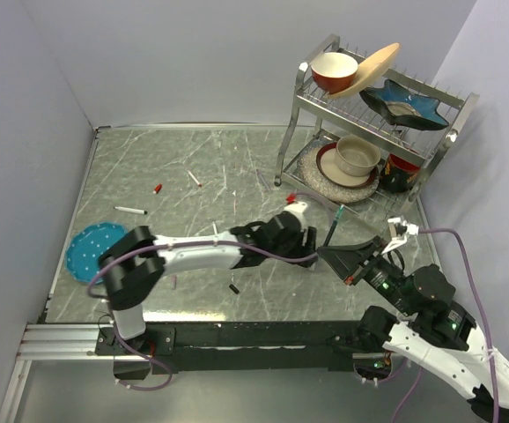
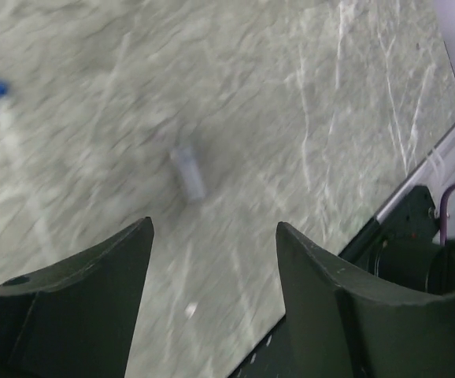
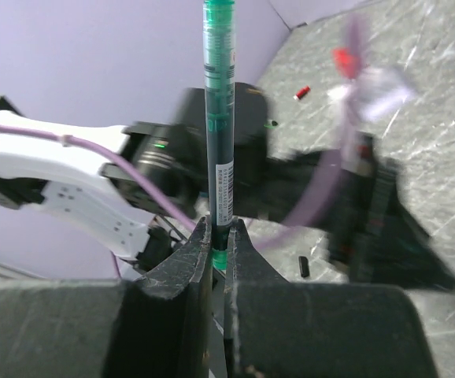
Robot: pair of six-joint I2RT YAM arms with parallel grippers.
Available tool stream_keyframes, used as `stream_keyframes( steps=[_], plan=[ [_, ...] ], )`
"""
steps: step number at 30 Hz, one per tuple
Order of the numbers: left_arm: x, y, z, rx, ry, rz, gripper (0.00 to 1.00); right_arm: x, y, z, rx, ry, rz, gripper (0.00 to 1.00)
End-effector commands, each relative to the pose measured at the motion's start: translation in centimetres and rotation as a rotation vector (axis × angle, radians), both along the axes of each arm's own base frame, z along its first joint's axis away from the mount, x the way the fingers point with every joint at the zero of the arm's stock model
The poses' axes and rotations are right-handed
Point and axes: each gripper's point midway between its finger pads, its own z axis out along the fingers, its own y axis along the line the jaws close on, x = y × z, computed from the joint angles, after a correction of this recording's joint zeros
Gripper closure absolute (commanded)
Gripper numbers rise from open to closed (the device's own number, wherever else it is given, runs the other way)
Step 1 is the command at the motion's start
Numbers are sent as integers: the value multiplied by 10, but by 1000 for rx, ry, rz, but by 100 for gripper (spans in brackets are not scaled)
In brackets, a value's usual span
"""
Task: Insert the pens into the pen caps
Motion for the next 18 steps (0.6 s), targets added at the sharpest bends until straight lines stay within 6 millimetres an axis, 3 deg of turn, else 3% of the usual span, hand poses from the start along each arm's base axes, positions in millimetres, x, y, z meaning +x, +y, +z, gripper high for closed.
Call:
stream_keyframes(
  steps=[1, 2, 3, 8, 12, 15, 18],
  plan=[
    [11, -25, -7, 24, -29, 6, 33, -8, -14, 23, 63, -52, -14, 100],
    [13, -32, -3, 13, -31, 3, 34, -9, -17, 23, 70, -54, -17, 100],
    [13, -34, -16, 34, -16, 1, 35, -10, -21, 26, 86, -62, -26, 100],
    [3, -46, -26, -2, 18, -45, 43, -15, -30, 29, 110, -70, -36, 100],
    [-4, -57, -13, -79, -9, -80, 49, -17, -28, 31, 121, -69, -18, 100],
    [-12, -66, -6, -122, -11, -132, 57, -19, -26, 32, 127, -69, -6, 100],
    [-15, -69, -16, -120, 16, -144, 72, -18, -26, 30, 130, -58, -10, 100]
  ],
)
